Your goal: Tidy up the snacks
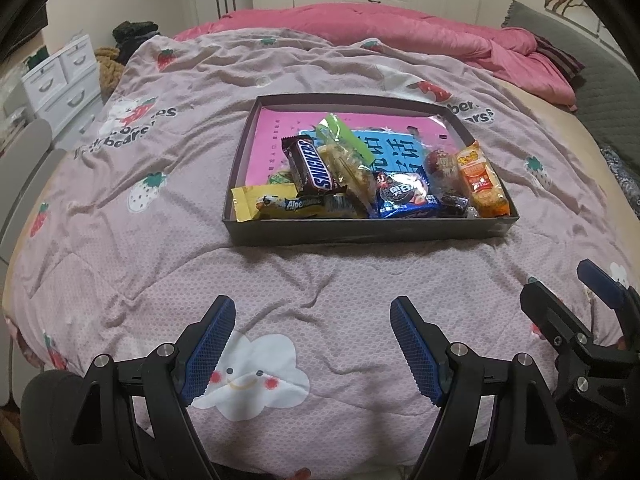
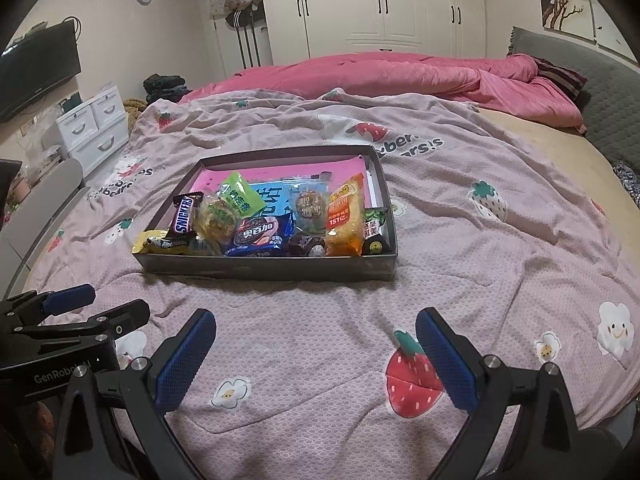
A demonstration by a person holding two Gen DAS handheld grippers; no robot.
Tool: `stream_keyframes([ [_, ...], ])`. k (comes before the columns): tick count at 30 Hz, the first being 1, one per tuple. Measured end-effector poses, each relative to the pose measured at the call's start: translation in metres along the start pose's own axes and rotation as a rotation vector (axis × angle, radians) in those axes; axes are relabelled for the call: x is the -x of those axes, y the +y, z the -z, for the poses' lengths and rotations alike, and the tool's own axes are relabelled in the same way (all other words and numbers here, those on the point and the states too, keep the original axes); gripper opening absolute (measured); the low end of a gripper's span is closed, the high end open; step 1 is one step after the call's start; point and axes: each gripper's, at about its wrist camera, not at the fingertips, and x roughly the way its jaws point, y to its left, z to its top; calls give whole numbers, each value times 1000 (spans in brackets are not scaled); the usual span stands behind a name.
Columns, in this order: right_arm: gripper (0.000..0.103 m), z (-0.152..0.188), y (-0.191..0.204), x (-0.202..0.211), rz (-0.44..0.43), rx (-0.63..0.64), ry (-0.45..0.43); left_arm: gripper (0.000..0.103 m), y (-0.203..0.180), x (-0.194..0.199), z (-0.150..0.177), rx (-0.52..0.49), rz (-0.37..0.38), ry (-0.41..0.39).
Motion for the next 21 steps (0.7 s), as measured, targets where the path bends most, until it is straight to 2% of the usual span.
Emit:
stream_keyframes([
  [21,101,2,-4,-3,7,-11,16,81,-1,-3,0,-4,-1,12],
])
